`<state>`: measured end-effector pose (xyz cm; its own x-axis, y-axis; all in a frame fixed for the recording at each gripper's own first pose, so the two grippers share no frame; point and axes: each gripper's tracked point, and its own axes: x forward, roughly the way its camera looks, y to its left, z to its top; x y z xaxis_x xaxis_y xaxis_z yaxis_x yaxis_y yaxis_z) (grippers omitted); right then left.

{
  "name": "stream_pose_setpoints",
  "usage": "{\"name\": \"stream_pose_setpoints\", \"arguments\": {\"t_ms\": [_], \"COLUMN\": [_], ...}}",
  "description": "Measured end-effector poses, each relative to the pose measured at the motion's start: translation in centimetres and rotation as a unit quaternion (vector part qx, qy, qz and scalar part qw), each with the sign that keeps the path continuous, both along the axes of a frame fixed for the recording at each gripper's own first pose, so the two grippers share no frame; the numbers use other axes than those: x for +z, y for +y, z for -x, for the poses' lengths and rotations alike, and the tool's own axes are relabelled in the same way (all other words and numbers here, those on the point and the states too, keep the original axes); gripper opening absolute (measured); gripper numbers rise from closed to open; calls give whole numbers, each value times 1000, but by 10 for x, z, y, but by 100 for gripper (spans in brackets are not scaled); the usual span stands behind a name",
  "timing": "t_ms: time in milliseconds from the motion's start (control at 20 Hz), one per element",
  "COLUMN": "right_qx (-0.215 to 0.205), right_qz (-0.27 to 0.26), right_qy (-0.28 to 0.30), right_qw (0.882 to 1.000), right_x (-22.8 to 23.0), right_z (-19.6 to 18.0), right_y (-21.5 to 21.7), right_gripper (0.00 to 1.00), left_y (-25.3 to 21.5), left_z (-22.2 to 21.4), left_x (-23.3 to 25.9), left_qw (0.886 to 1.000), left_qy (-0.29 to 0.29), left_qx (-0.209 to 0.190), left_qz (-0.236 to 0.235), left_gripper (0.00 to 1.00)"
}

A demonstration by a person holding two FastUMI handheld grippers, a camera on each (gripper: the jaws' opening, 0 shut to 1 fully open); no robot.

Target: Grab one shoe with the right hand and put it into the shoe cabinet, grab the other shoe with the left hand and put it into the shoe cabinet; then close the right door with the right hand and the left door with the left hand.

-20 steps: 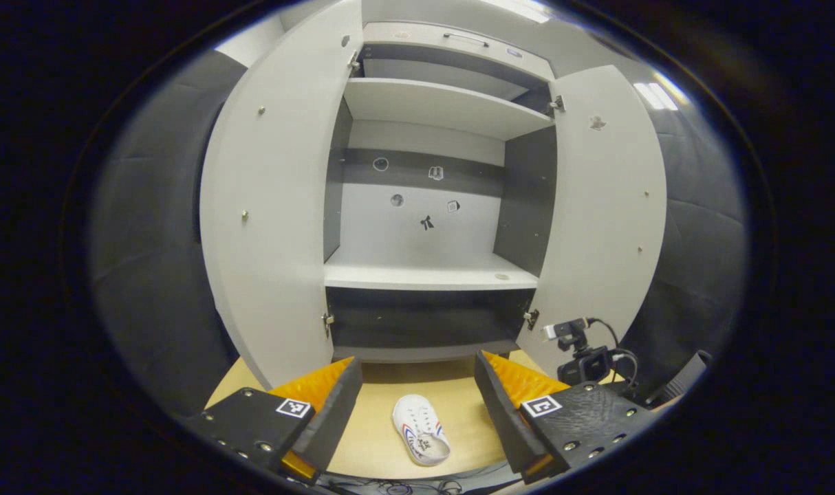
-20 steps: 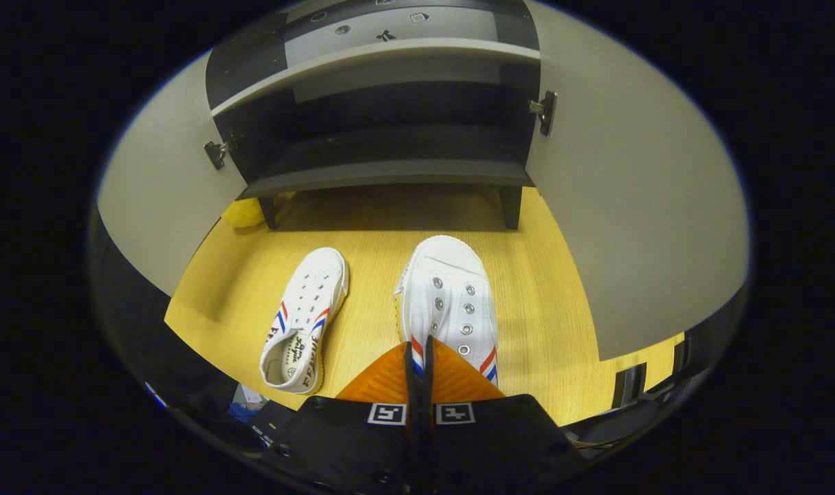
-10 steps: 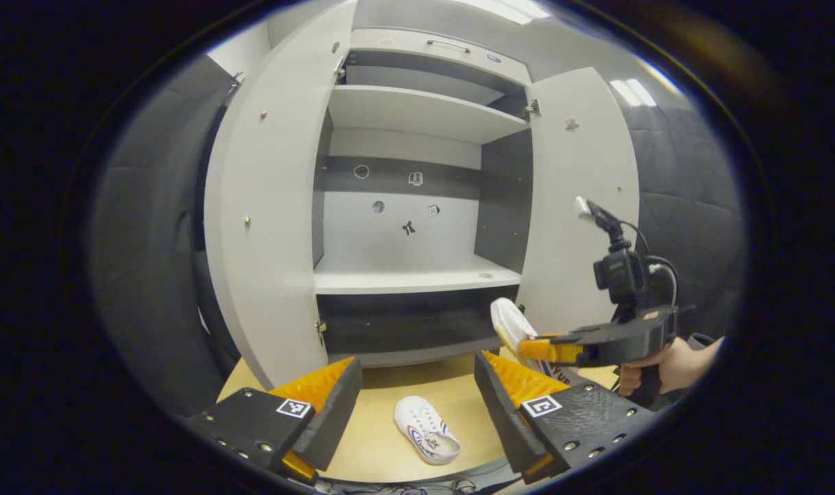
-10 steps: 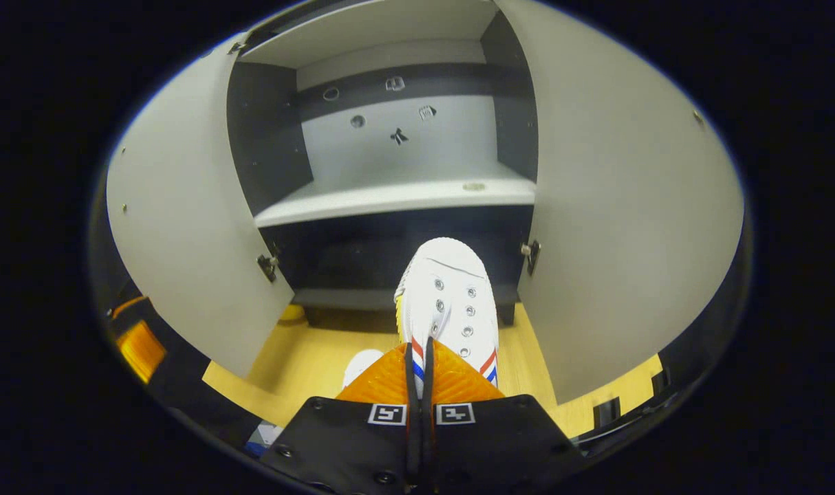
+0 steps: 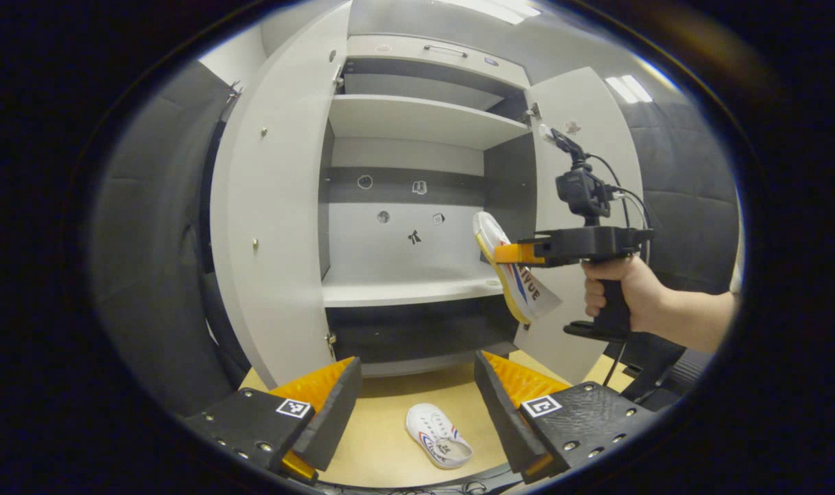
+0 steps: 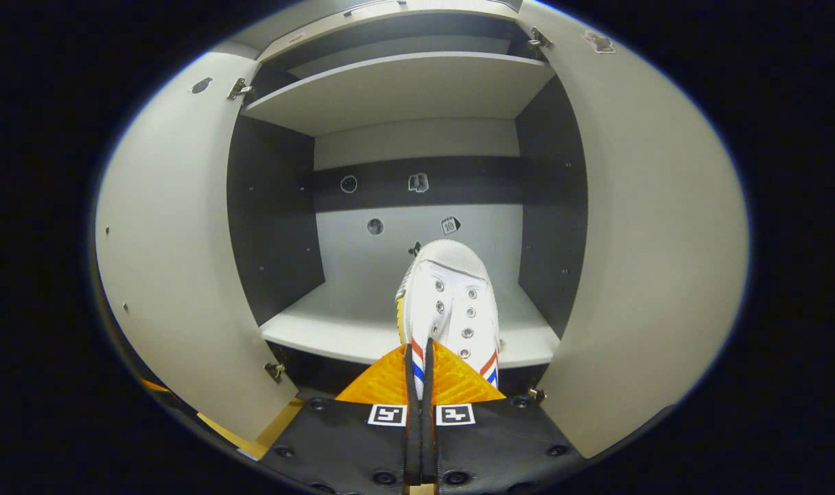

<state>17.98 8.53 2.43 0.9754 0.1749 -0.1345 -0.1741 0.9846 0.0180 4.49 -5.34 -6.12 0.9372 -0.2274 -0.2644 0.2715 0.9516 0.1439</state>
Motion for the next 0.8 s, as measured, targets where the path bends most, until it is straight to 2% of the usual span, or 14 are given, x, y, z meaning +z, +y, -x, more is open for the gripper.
{"name": "stream_pose_setpoints", "arguments": {"t_ms": [200,450,650,800], "right_qx": [-1,-9,-18,-20], "right_qz": [-7,-15,-10,-12], "right_qy": [-41,-76,-70,-54], "right_qw": [999,997,997,998], "right_x": [27,46,34,19], "right_z": [-59,-129,-173,-191], "right_y": [5,4,-1,-5], "right_gripper": [1,1,0,1], "left_y": [2,12,19,23], "left_z": [-2,-3,-1,1], "left_x": [2,3,0,2], "left_qw": [1000,996,990,985], "left_qy": [-1,-5,-3,-10], "left_qx": [28,88,139,172], "left_qz": [2,-2,-3,-7], "left_gripper": [94,94,94,94]}}
